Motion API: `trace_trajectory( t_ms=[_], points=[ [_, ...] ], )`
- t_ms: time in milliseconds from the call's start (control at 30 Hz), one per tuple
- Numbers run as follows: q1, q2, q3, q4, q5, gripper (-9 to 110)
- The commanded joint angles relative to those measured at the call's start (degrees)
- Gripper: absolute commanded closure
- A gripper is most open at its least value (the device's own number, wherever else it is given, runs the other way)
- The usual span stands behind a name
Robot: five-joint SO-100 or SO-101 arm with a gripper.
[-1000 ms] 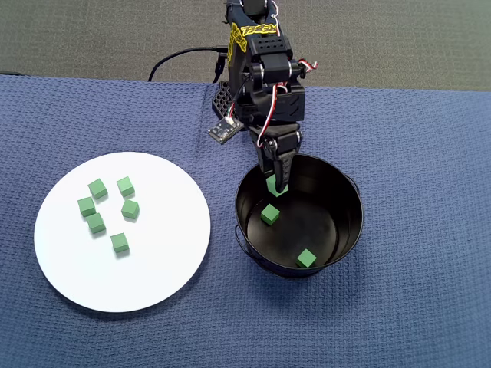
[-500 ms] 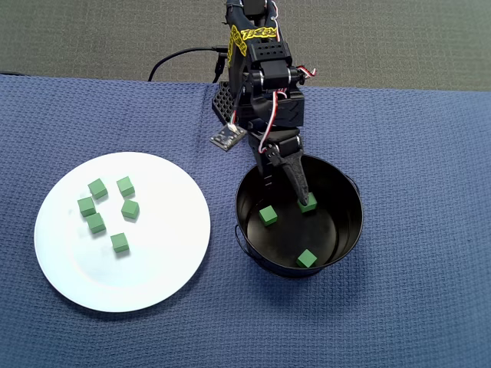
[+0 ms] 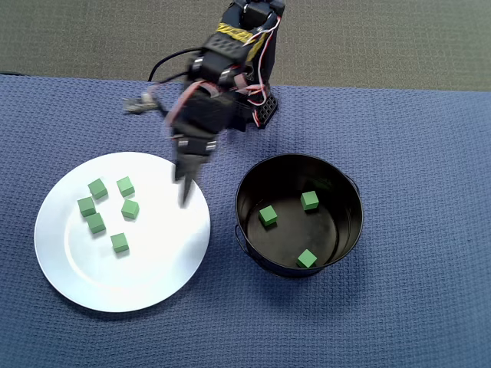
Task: Pick up the green cubes from the white plate and place them in the black recipient
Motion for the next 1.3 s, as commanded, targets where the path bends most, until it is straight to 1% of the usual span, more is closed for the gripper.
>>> trace_trajectory(
  t_ms=[0,300,400,633,733,1067,1267],
  points=[
    [8.4,-5.4,-2.9,-4.0,0.8,73],
    [16.7,-15.2,-1.1,-9.1,4.2,76],
    [19.2,-21.5,-4.3,-11.2,6.8,77],
    [20.3,-30.6,-9.0,-12.3,11.3,78],
    [19.2,-31.6,-10.0,-9.4,10.8,78],
    [14.5,-40.5,-24.7,2.7,13.9,78],
    [12.1,-46.0,-30.0,9.0,14.4,78]
  ],
)
